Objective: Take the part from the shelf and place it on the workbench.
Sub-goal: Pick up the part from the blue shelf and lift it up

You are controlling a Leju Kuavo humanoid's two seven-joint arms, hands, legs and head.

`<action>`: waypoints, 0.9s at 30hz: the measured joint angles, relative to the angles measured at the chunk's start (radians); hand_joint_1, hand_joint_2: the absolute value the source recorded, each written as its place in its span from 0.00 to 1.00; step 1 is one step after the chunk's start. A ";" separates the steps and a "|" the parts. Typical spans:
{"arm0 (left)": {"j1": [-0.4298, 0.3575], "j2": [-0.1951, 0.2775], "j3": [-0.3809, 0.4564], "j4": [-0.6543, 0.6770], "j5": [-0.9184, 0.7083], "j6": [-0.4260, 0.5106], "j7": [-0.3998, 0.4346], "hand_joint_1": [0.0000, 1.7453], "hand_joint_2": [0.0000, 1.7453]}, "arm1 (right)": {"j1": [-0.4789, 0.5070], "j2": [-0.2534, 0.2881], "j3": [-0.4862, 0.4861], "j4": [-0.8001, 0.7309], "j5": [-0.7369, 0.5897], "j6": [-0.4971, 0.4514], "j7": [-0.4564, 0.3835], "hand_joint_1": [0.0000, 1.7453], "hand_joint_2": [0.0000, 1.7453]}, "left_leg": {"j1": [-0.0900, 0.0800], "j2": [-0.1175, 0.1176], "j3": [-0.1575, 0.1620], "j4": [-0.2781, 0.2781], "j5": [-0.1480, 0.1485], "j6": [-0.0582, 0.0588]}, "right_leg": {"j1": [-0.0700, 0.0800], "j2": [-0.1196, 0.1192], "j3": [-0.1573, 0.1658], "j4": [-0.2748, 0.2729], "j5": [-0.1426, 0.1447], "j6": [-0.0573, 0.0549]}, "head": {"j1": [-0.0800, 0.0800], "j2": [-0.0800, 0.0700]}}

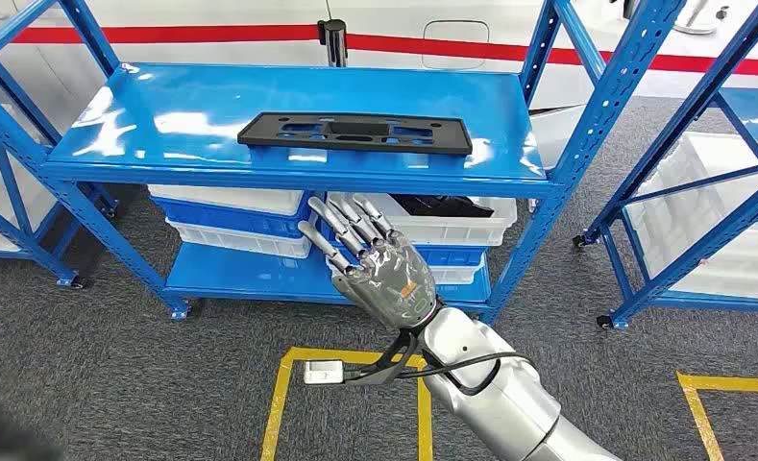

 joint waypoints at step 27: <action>0.007 -0.018 -0.001 0.010 -0.020 0.002 -0.004 0.00 0.00 | 0.027 -0.011 -0.010 0.030 -0.001 -0.050 0.009 0.00 1.00 | 0.032 0.009 -0.172 0.224 -0.087 -0.049 | 0.007 0.000 -0.008 0.042 -0.024 -0.043 | -0.009 -0.002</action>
